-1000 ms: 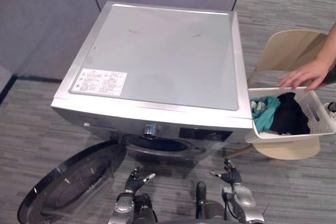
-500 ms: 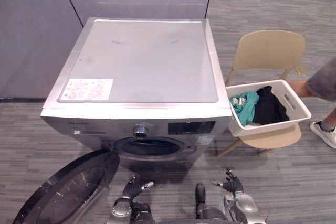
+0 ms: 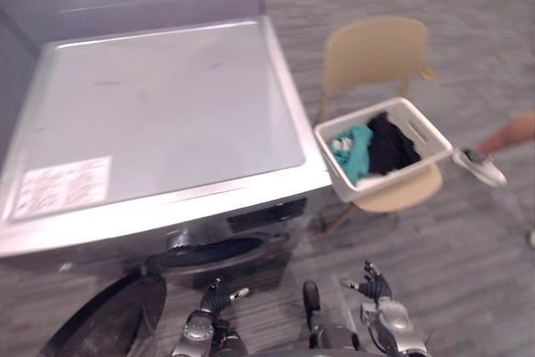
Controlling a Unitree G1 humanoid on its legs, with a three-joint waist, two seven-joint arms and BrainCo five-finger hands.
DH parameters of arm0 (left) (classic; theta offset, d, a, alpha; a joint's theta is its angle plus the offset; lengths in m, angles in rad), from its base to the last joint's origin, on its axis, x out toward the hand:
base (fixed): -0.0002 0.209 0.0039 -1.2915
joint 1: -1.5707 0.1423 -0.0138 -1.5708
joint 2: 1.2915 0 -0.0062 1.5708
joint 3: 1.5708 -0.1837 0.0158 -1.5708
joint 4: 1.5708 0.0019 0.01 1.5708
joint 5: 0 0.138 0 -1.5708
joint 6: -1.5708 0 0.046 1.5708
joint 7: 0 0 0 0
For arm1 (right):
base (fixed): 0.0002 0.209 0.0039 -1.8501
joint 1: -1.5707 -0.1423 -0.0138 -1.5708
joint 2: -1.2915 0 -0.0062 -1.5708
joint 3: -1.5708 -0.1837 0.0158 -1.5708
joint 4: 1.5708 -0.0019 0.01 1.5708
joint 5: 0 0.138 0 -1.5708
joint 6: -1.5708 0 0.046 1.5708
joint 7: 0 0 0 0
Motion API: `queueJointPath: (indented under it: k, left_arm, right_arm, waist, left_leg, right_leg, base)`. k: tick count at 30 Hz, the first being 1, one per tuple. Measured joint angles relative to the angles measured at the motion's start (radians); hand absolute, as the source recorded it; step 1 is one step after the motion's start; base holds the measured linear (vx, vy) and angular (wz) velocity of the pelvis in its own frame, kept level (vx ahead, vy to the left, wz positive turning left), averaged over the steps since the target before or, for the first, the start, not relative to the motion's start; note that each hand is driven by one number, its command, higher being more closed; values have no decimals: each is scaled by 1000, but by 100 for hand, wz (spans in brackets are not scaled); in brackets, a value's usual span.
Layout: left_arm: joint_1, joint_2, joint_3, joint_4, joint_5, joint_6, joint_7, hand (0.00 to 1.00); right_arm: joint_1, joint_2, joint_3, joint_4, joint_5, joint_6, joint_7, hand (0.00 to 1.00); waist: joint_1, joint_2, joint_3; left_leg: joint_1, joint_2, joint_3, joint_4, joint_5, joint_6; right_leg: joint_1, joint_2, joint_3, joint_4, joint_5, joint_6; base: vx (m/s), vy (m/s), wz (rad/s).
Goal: Pick up the laundry basket with both hands and put the clothes into the washing machine.
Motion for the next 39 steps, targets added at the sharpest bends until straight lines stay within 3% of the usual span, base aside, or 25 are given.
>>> queueJointPath:
  k: [1, 2, 3, 4, 5, 6, 7, 8, 10, 12, 13, 15, 17, 21, 23, 25, 27, 29, 30, 33, 35, 36, 37, 38, 39]
  left_arm:
    - [-6, 11, 1, -1, 3, 3, -1, 0]
    - [-11, 14, 10, -2, 13, 5, 0, 0]
    - [1, 7, 11, -14, 22, 4, -2, 0]
    - [7, 12, 12, -13, 22, 5, -1, 0]
    - [25, 20, 12, -12, 21, 8, -2, 0]
    - [35, 22, 8, -10, 21, 8, -2, 0]
    - [35, 21, 9, -9, 21, 8, -2, 0]
    - [39, 18, 9, -3, 19, 10, 0, 0]
    - [20, 17, 9, 17, 15, 12, -2, 0]
    - [11, -13, 23, 21, -2, 9, -2, 0]
    - [9, -22, 30, 24, -10, 9, -3, 0]
    - [13, -50, 39, 31, -38, 4, -2, 0]
    - [19, -49, 43, 13, -76, -1, 0, 0]
    - [5, -53, 39, -14, -110, -6, 6, 0]
    - [5, -54, 30, -22, -110, -6, 6, 0]
    - [5, -52, 29, -23, -110, -5, 5, 0]
    - [4, -55, 26, -20, -110, -2, 5, 0]
    - [7, -50, 15, -20, -111, 5, 5, 0]
    - [11, -50, -1, -22, -111, 10, 6, 0]
    - [2, -44, 5, -53, -111, 9, 23, 0]
    - [-9, -52, 20, -52, -111, 9, 26, 0]
    - [-27, -68, 29, -44, -111, 10, 29, 0]
    - [-35, -70, 29, -42, -111, 10, 30, 0]
    - [-41, -62, 27, -40, -111, 10, 32, 0]
    - [-34, -111, 47, -33, -111, 12, 42, 0]
  right_arm:
    - [-17, 0, 6, -2, 0, 0, 0, 0]
    - [-20, -5, 1, -1, 0, 3, -1, 0]
    - [-18, -4, 6, 0, 3, 3, -3, 0]
    - [-20, -1, 11, 0, 5, 3, -2, 0]
    - [-27, 6, 32, 1, 7, 3, 3, 0]
    - [-34, 6, 38, 0, 7, 1, 3, 0]
    - [-39, 5, 34, 1, 7, 2, 3, 0]
    - [-46, 5, 35, 8, 7, 4, 3, 0]
    - [-45, 3, 43, 7, 8, 3, 4, 0]
    - [-43, -2, 46, 18, 17, 3, 3, 0]
    - [-44, -3, 45, 26, 19, 4, 2, 0]
    - [-47, -3, 46, 80, 23, 4, 0, 0]
    - [-45, 6, 42, 92, 41, 5, 0, 0]
    - [-63, 6, 31, 92, 57, 4, 0, 0]
    - [-67, 6, 33, 92, 56, 3, -2, 0]
    - [-86, 16, 34, 94, 50, 3, -1, 0]
    - [-102, 14, 35, 121, 31, 3, 3, 0]
    - [-97, 15, 36, 130, 16, 4, 7, 0]
    - [-93, 15, 36, 133, 14, 5, 9, 0]
    - [-89, 6, 36, 131, 12, 2, 11, 0]
    - [-91, -9, 37, 113, 12, 1, 17, 0]
    - [-77, -26, 36, 86, 14, 0, 22, 0]
    - [-66, -30, 35, 80, 16, -1, 20, 0]
    - [-32, -27, 32, 81, 17, 1, 17, 0]
    - [-24, -48, 32, 97, 18, 14, 9, 0]
  waist:
    - [-2, -1, 10]
    - [-16, 13, 19]
    - [-18, 28, 24]
    - [-15, 26, 24]
    - [-11, 24, 21]
    - [-9, 41, 17]
    - [-14, 29, 14]
    - [-1, 37, 15]
    - [-15, 21, 15]
    - [-18, 55, 30]
    - [-18, 61, 35]
    - [-8, 54, 47]
    - [18, 47, 61]
    - [44, 50, 81]
    - [71, 42, 76]
    - [72, 38, 79]
    - [72, 24, 85]
    - [68, 9, 89]
    - [68, 12, 89]
    - [70, 32, 89]
    - [69, 52, 85]
    - [62, 73, 86]
    - [64, 70, 85]
    - [65, 43, 84]
    - [82, 91, 80]
  left_leg:
    - [9, 9, 53, 20, -7, 12]
    - [48, 4, 134, 25, -25, 19]
    - [88, 14, 204, 34, -25, 19]
    - [102, 16, 223, 44, -26, 18]
    - [125, 25, 270, 52, -27, 20]
    - [147, 39, 311, 46, -50, 21]
    - [170, 23, 336, 40, -65, -1]
    - [217, 25, 397, 27, -103, -36]
    - [211, 54, 417, 171, -108, -45]
    - [112, 206, 331, 612, -60, 60]
    - [79, 220, 284, 692, -77, 76]
    - [-105, 141, 9, 792, -109, 42]
    - [-202, 84, -100, 727, -110, 41]
    - [-310, -9, -168, 309, -79, 10]
    - [-302, -50, -198, 238, 6, 66]
    - [-285, -92, -241, 237, 2, 117]
    - [-194, -123, -236, 227, -24, 163]
    - [-102, -170, -263, 212, -48, 203]
    - [-36, -186, -303, 191, -58, 220]
    - [38, -177, -486, 156, -60, 222]
    - [32, -146, -611, 164, -64, 214]
    - [4, -127, -695, 199, -76, 150]
    - [-6, -135, -721, 221, -84, 100]
    - [-7, -161, -773, 279, -111, 41]
    - [-49, -126, -839, 389, -153, -36]
  right_leg:
    - [-11, 13, -115, 2, -8, -64]
    - [-11, -8, -360, 90, -211, -182]
    - [-19, -68, -598, 212, -342, -222]
    - [-11, -80, -656, 235, -361, -248]
    - [10, -109, -797, 285, -445, -228]
    - [1, -167, -892, 407, -508, -169]
    - [0, -181, -913, 443, -503, -148]
    - [-29, -159, -863, 499, -486, -149]
    - [-62, -140, -773, 549, -522, -156]
    - [-8, -48, -653, 488, -517, -146]
    - [11, -31, -631, 469, -516, -140]
    - [109, 5, -546, 371, -500, -116]
    - [176, 19, -493, 304, -480, -84]
    - [262, 20, -429, 207, -461, -52]
    - [293, 17, -401, 182, -474, -29]
    - [301, -15, -389, 265, -525, 15]
    - [210, -129, -393, 630, -582, 82]
    - [127, -236, -396, 973, -506, 61]
    - [99, -282, -397, 1097, -543, 53]
    - [31, -276, -417, 1010, -618, 48]
    - [-55, -196, -289, 837, -621, 63]
    - [-98, -126, -135, 629, -567, 119]
    - [-77, -118, -70, 511, -504, 127]
    - [-13, -145, 7, 270, -287, 131]
    - [42, -140, -78, 236, -216, 114]
  base:
    - [-36, -124, -162]
    - [-25, -94, -226]
    - [13, -61, -206]
    - [68, -93, -254]
    - [130, -211, -248]
    - [155, -211, -247]
    - [227, -166, -254]
    - [295, -173, -224]
    - [262, -153, -184]
    - [254, -78, -158]
    - [230, -44, -147]
    - [218, -24, -117]
    - [206, 16, -100]
    - [271, 81, -65]
    - [374, 131, -41]
    - [484, 175, -11]
    - [509, 196, 14]
    - [508, 146, 54]
    - [616, 76, 85]
    - [580, -71, 114]
    - [456, -247, 127]
    - [443, -323, 150]
    - [493, -397, 181]
    - [502, -446, 173]
    - [497, -385, 167]
